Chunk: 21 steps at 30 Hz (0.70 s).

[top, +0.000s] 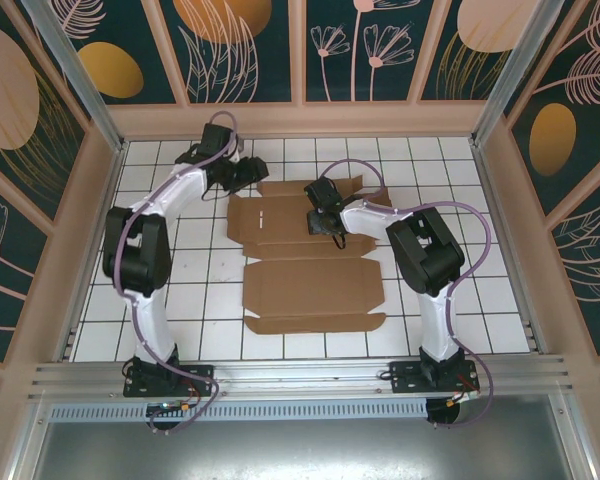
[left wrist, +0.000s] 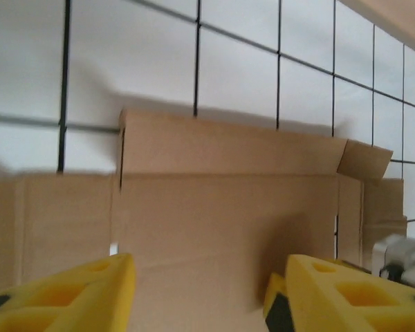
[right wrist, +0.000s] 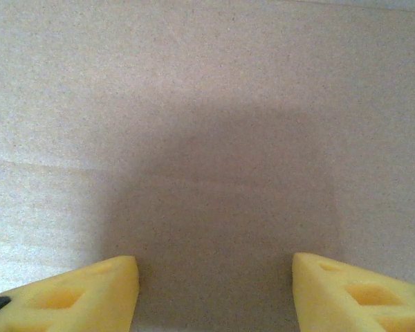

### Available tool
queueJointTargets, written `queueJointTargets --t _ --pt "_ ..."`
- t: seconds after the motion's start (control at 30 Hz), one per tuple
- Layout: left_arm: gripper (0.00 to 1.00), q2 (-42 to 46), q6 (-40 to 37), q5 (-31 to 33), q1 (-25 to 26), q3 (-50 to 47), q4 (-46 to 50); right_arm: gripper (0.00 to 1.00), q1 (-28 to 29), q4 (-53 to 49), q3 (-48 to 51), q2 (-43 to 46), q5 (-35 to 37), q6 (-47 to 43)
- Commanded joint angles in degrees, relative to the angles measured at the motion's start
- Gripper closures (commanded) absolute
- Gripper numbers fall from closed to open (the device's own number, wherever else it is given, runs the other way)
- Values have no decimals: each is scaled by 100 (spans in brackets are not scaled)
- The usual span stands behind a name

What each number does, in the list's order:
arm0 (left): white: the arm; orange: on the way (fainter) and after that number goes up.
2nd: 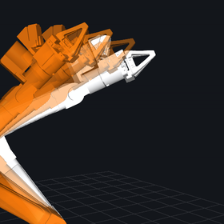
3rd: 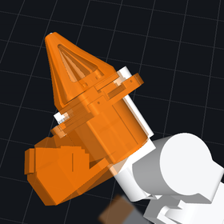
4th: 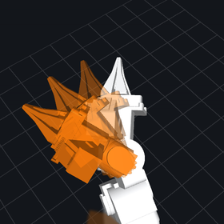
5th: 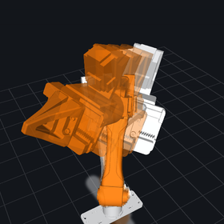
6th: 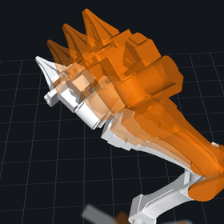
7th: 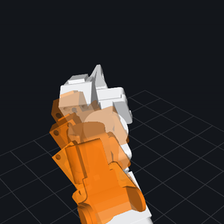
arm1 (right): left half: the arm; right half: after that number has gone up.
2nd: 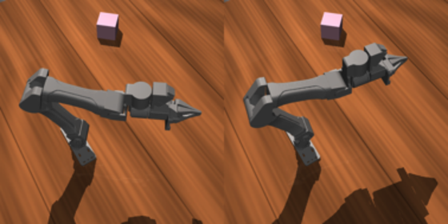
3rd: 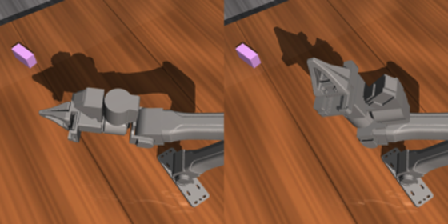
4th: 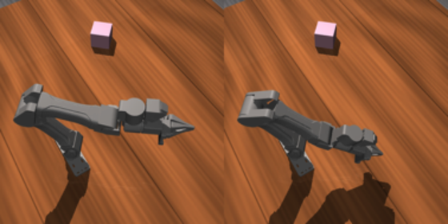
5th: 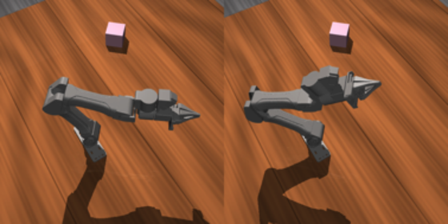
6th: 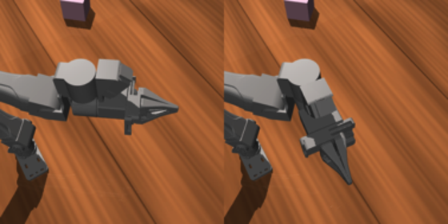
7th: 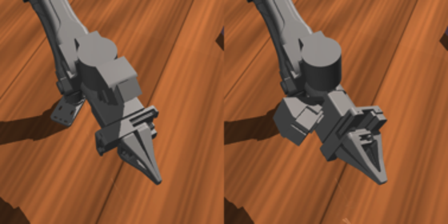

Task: Fold the paper box

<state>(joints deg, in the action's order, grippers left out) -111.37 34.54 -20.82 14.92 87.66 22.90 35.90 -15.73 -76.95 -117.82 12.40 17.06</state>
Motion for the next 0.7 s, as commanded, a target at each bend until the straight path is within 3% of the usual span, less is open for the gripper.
queueJointTargets --t 0.0,0.17,0.4,0.67 --pt "36 292 244 117 -1 -907 57 40 40 -497 349 -564 -261 131" --pt "33 793 364 175 164 -1882 -69 39 39 -449 382 -624 -327 175" --pt "29 1110 148 941 316 -2280 251 39 38 -421 443 -619 -309 193" --pt "29 1146 273 358 398 -2744 -123 39 40 -423 444 -690 -313 193"
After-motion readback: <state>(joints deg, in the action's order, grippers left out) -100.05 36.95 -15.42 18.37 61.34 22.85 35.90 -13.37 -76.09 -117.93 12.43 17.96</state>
